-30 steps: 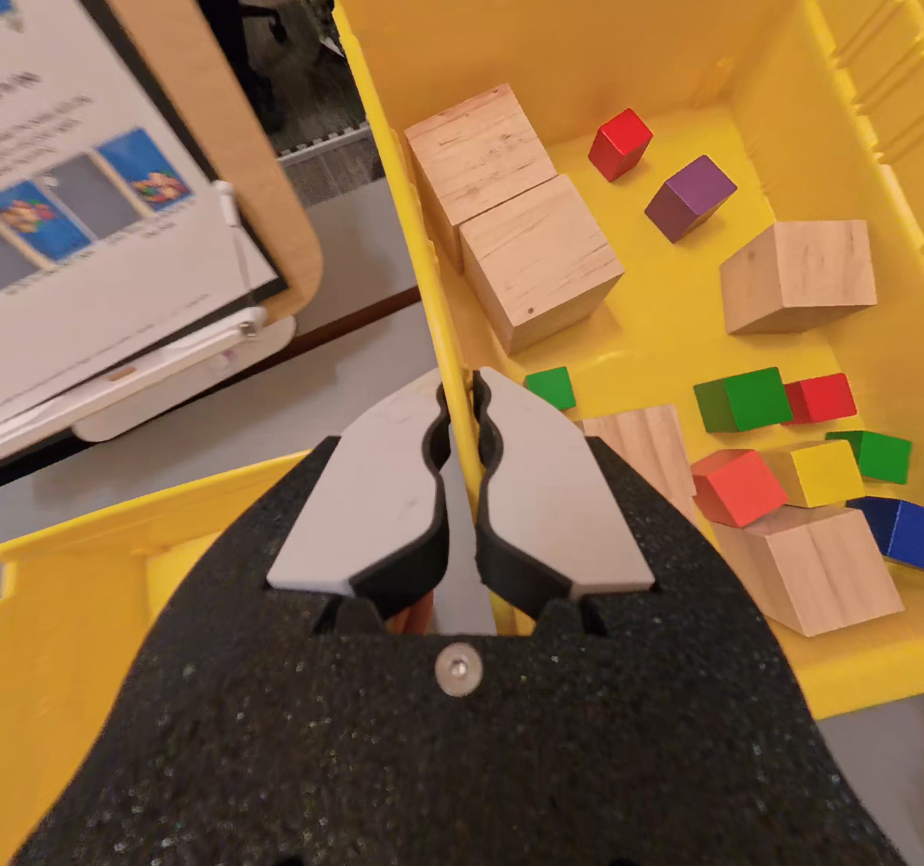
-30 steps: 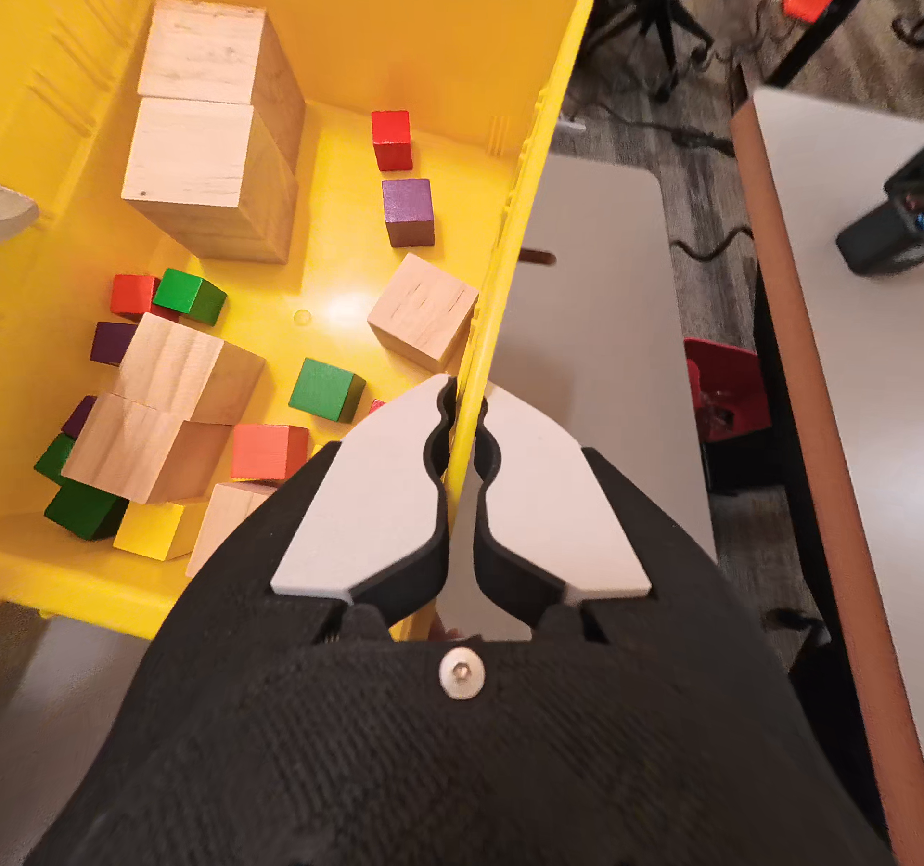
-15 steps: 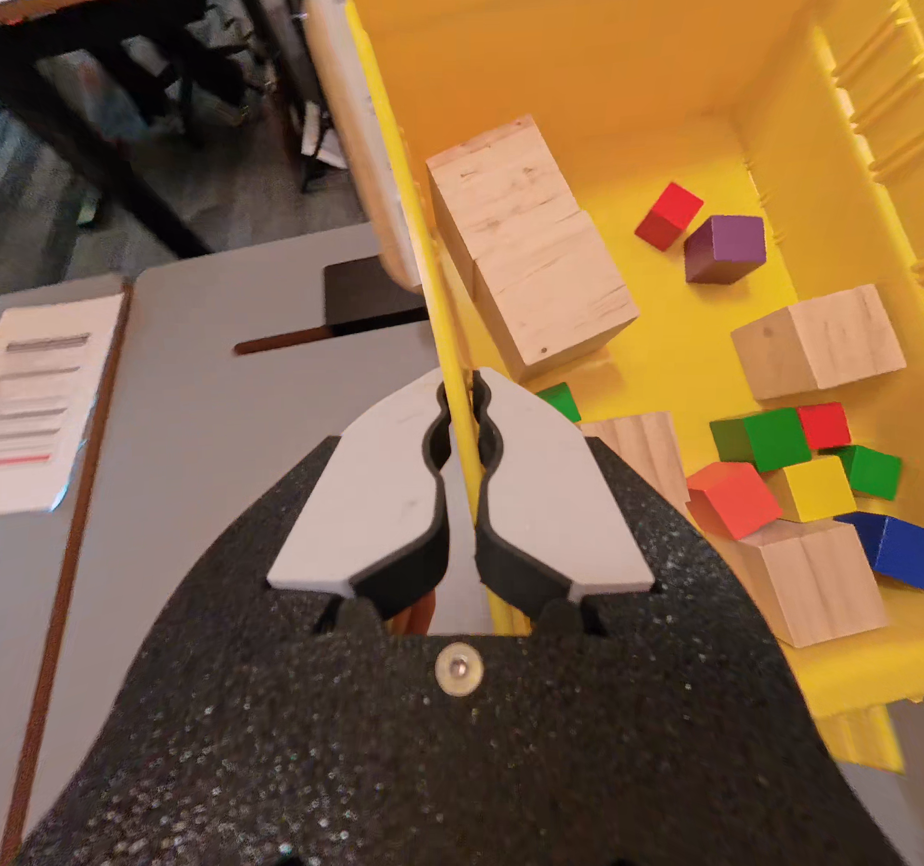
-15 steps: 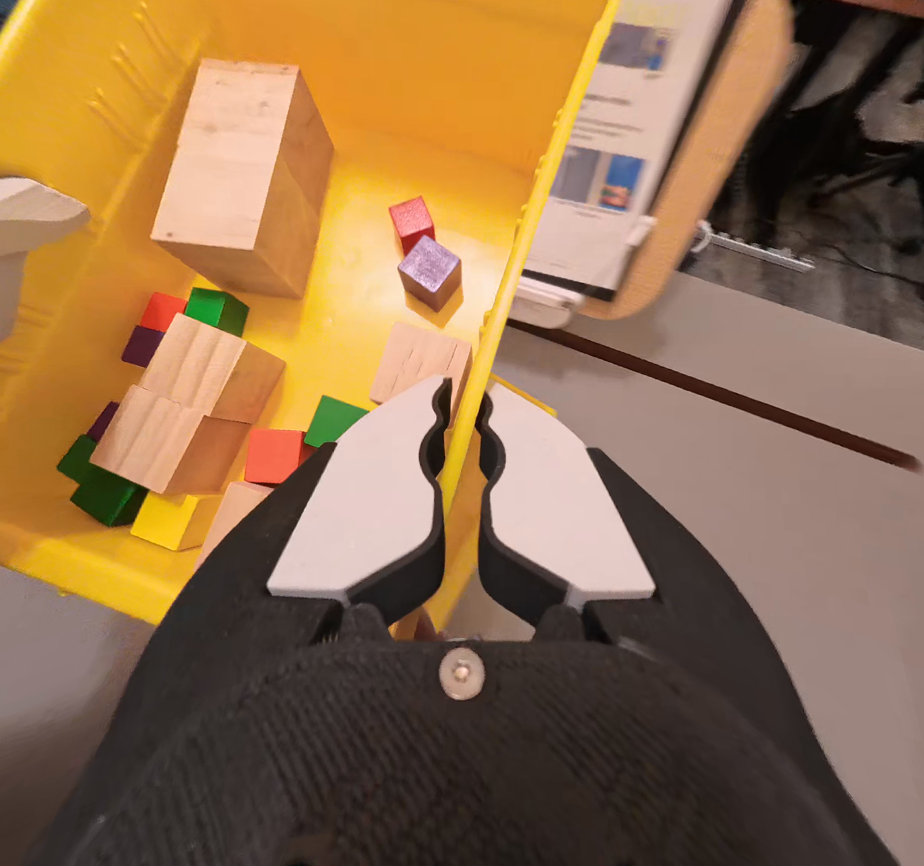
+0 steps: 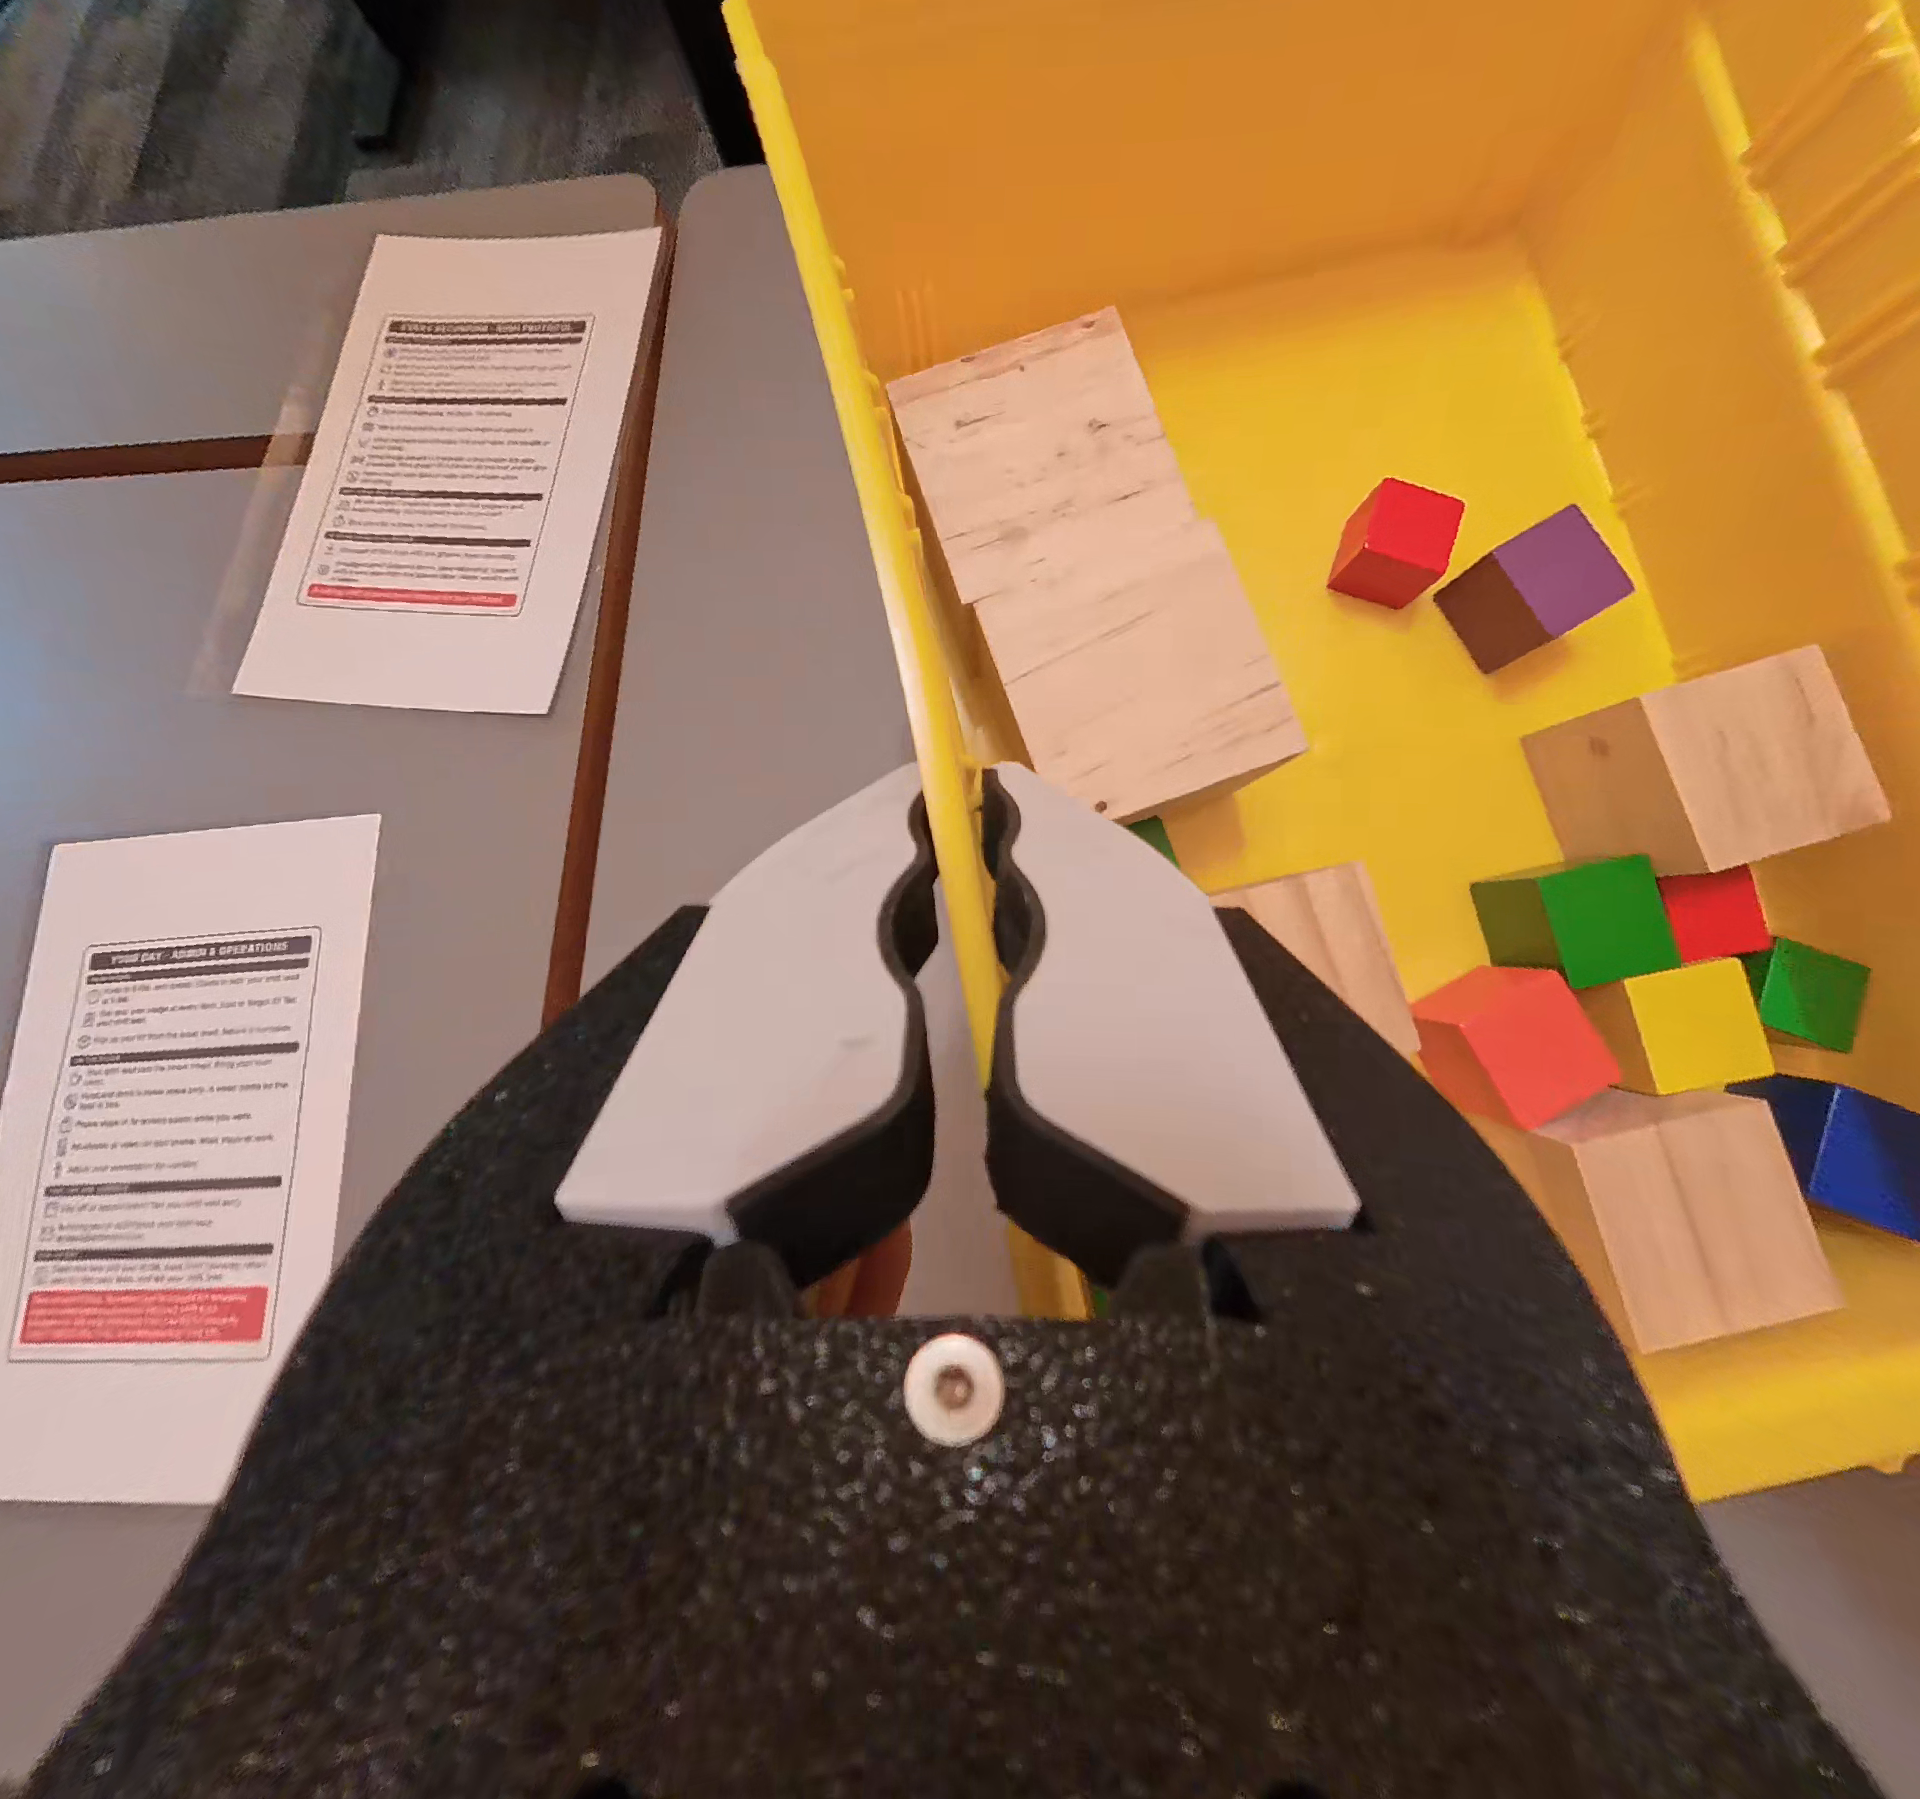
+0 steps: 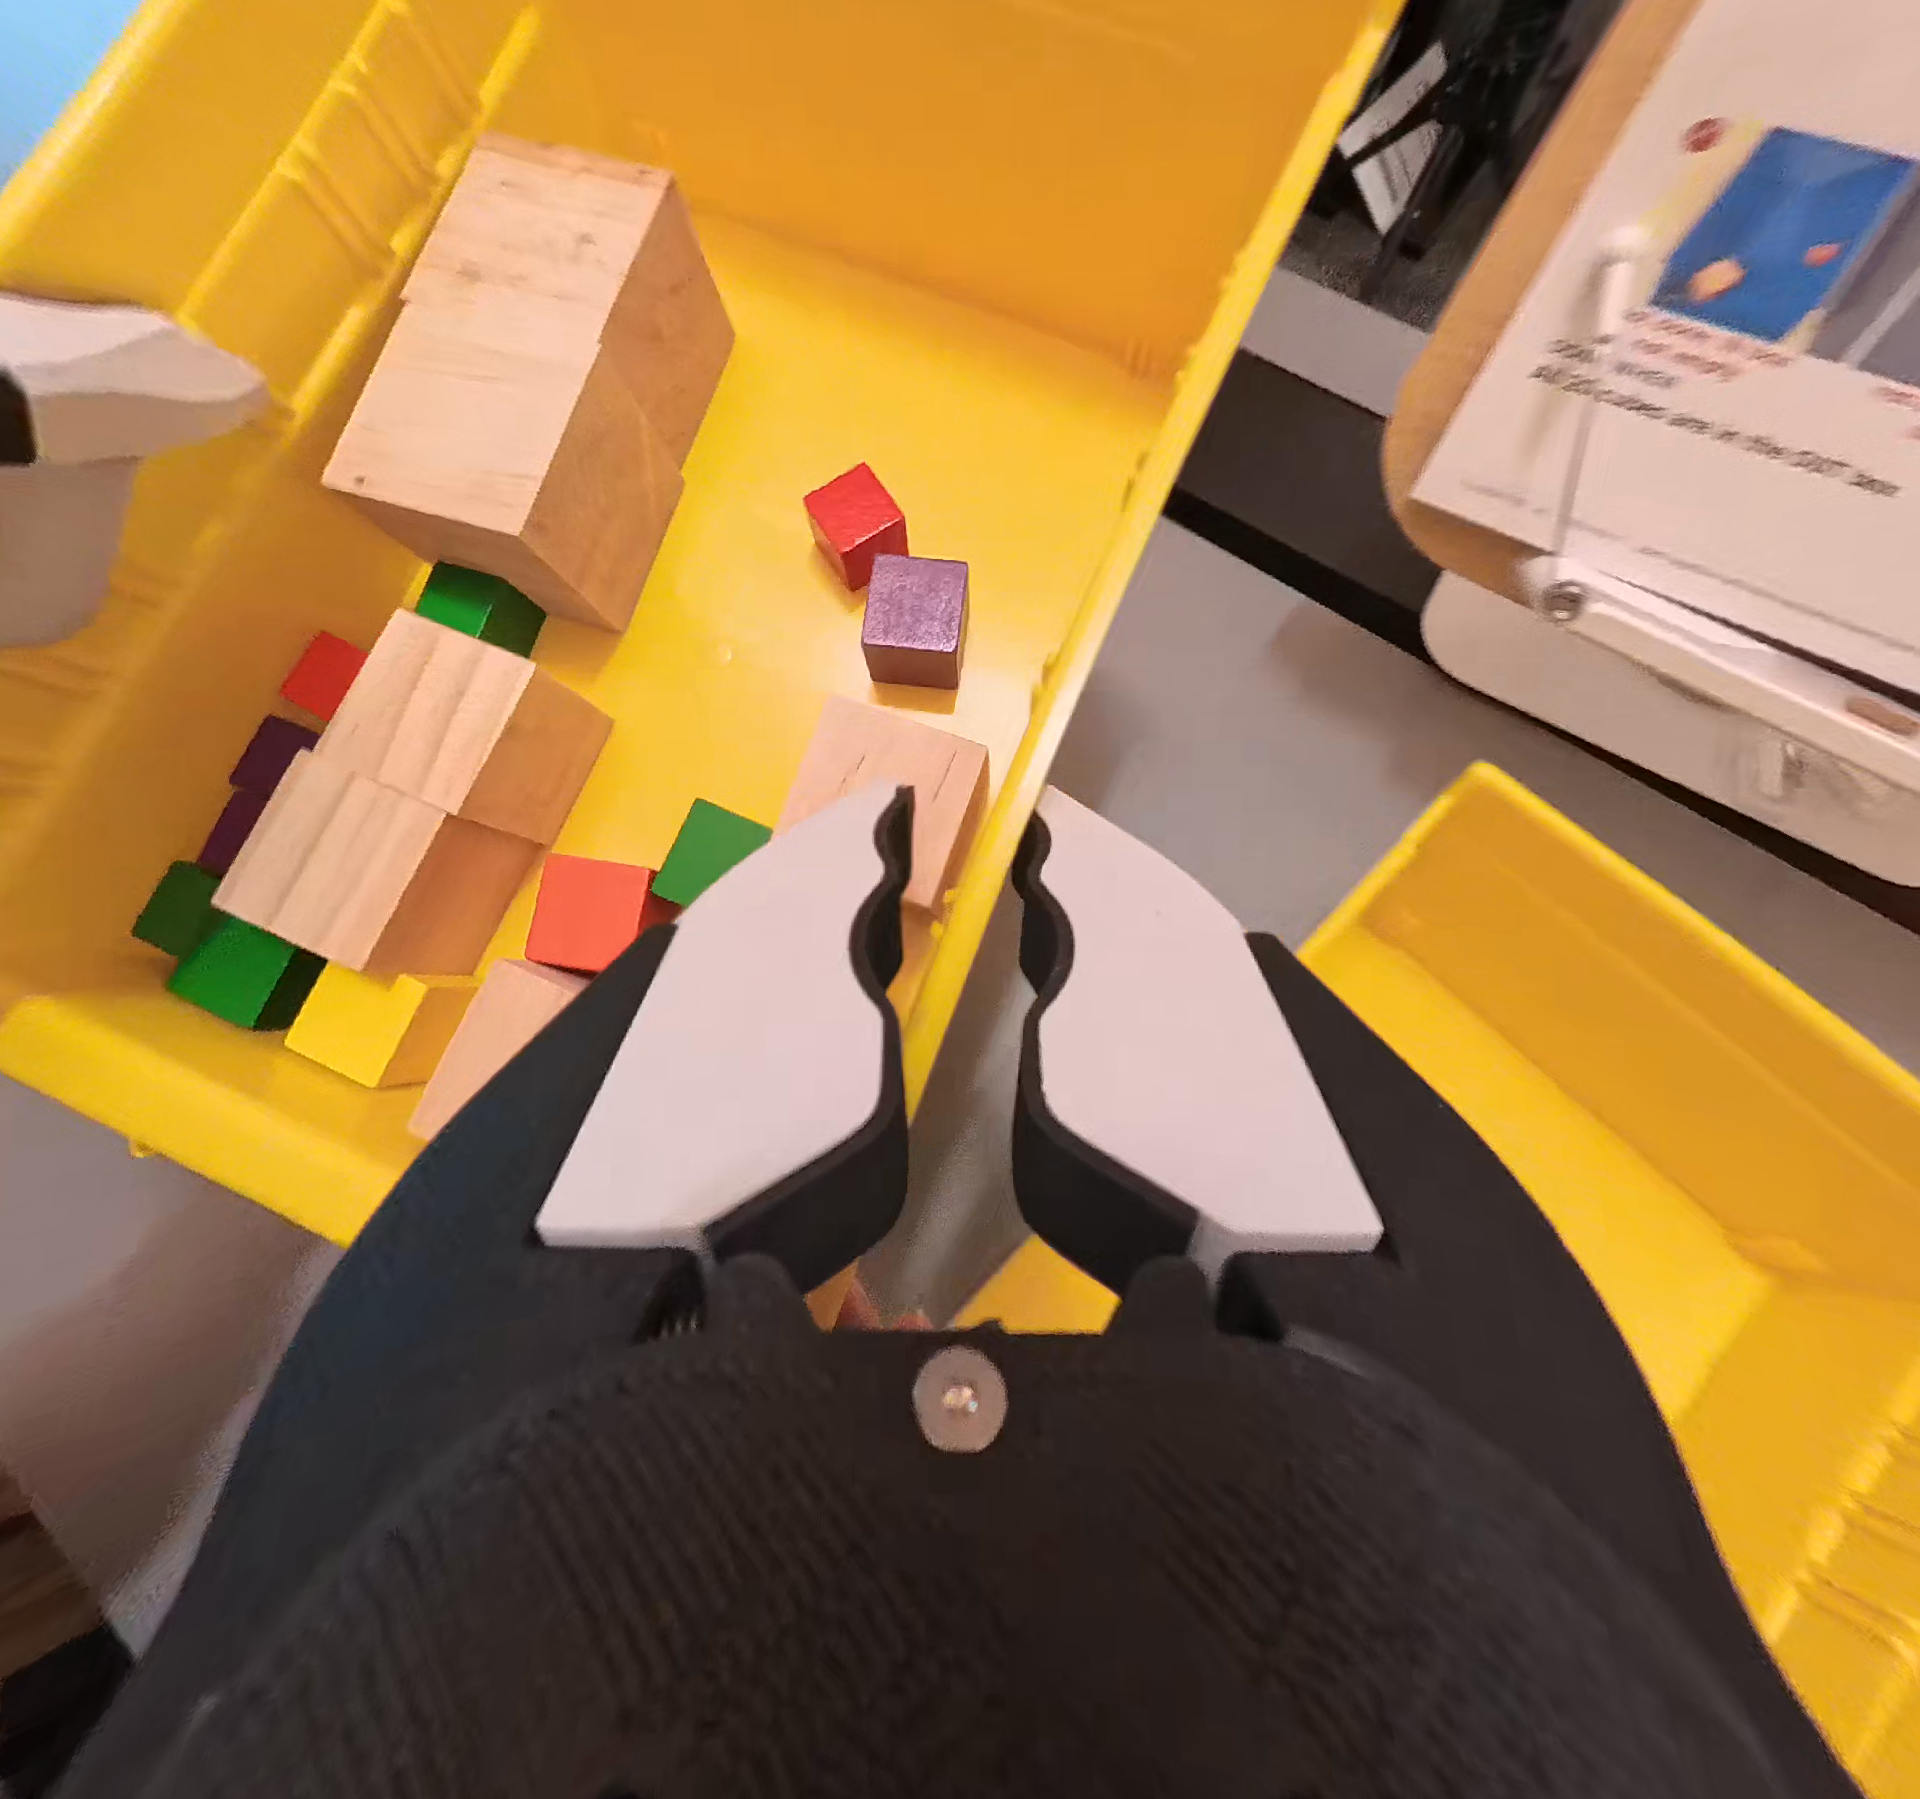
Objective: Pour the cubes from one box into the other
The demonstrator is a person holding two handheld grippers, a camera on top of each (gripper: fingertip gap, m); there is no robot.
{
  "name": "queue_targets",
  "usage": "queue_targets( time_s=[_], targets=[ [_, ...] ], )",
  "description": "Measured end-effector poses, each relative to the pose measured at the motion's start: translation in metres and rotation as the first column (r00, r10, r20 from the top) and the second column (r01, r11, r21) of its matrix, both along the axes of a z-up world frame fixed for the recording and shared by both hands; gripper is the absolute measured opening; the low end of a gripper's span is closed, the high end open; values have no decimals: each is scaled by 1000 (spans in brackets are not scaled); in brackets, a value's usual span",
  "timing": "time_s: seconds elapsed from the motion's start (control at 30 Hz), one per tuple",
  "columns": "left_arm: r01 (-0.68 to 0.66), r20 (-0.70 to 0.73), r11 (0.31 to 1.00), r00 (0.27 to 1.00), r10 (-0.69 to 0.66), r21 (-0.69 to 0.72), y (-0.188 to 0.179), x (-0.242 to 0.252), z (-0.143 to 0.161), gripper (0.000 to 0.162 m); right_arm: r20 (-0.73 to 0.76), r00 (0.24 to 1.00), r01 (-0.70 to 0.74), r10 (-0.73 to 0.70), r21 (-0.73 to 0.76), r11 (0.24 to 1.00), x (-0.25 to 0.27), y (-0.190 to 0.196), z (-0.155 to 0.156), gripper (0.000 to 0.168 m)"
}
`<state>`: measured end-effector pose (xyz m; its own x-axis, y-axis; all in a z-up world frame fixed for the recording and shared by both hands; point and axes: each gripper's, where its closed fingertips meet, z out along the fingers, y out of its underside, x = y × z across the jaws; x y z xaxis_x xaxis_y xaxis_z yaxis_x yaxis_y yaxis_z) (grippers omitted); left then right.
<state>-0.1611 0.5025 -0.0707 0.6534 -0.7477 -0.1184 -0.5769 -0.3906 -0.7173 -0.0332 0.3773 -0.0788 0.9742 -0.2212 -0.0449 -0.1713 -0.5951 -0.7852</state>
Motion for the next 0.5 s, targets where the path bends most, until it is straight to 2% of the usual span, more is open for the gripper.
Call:
queue_targets(
  time_s=[0.1,0.23,0.37,0.43,0.5],
  targets=[
    [10,-22,999,1000,-10,-41,20,-10,-23,4,21,1000,10,-9,-51,999,-13,17,-25,20],
    [-1,-69,996,998,-5,-88,41,-25,-58,5,-94,995,14,-23,-97,995,-27,37,-61,18],
    [-1,-104,989,994,-15,-147,61,-40,-97,5,-202,979,-30,-8,-185,982,-52,51,-104,29],
    [0,-132,989,991,-19,-146,70,-46,-114,5,-210,978,-25,-18,-203,979,-57,55,-121,21],
    [-5,-72,981,997,-9,-193,74,-48,-123,5,-202,979,2,-36,-166,986,-56,60,-120,18]
  ],
)
